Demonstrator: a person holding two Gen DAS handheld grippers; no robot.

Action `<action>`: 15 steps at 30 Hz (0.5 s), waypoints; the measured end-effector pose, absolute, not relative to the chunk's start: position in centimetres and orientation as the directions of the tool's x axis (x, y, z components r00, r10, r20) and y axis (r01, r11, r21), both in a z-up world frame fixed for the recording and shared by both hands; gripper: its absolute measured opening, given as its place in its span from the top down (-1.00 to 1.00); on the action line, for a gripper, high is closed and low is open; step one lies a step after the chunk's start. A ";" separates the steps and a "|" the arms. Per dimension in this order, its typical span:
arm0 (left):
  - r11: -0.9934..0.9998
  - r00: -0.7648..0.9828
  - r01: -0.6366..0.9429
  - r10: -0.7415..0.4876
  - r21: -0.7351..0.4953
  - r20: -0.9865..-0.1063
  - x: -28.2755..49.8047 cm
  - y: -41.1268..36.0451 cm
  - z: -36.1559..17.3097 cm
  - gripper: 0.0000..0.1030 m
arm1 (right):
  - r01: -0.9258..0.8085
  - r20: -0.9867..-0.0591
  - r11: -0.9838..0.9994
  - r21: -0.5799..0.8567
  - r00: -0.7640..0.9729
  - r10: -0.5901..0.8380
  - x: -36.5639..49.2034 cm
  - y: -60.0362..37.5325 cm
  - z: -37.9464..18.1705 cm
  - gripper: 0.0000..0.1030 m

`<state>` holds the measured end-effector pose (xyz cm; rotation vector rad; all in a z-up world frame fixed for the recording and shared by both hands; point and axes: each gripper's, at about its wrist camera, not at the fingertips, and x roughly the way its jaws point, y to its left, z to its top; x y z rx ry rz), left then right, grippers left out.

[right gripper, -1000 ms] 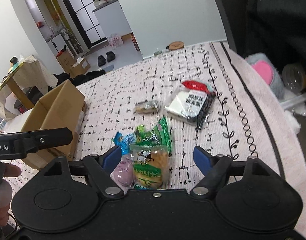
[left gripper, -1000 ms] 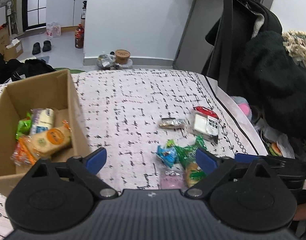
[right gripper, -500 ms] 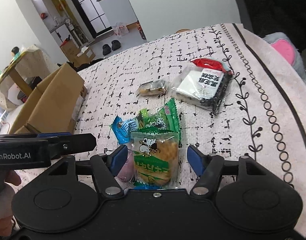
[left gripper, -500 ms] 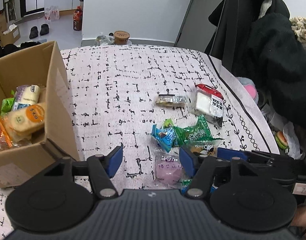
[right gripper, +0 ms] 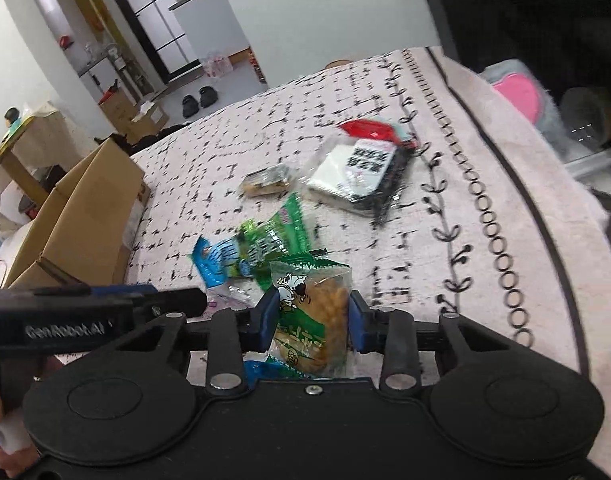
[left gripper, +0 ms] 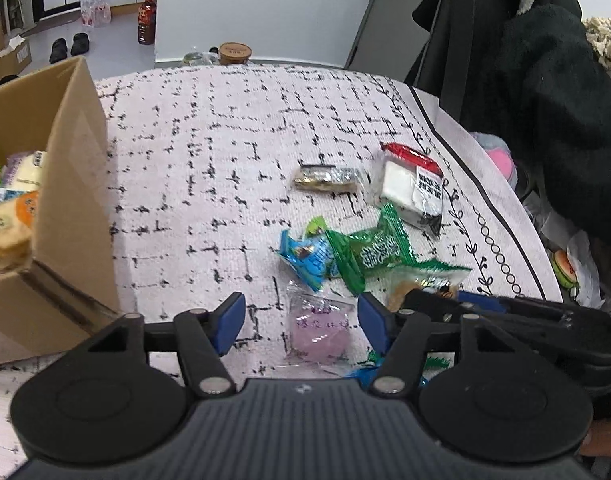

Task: Organize snacks
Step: 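Grasp the green cookie bag with the right tool while the left tool grasps the pink bun packet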

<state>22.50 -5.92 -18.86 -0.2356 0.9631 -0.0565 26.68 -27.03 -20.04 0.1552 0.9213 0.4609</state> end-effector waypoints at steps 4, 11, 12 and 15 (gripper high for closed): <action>0.973 0.552 -0.054 -0.158 -0.224 -0.819 22.7 -6.4 -19.8 -0.20 | -0.300 -0.734 0.906 0.297 0.535 0.418 26.6 -27.5 -19.7 0.31; 0.971 0.533 -0.060 -0.164 -0.231 -0.830 23.0 -6.7 -21.0 -0.20 | -0.314 -0.757 0.907 0.280 0.509 0.409 26.8 -27.1 -20.3 0.26; 0.970 0.530 -0.062 -0.166 -0.233 -0.832 23.0 -6.7 -21.1 -0.19 | -0.317 -0.759 0.908 0.275 0.508 0.407 26.8 -27.0 -20.3 0.25; 0.972 0.531 -0.056 -0.165 -0.228 -0.831 23.0 -6.8 -21.4 -0.13 | -0.320 -0.763 0.909 0.268 0.506 0.403 26.8 -26.8 -20.5 0.24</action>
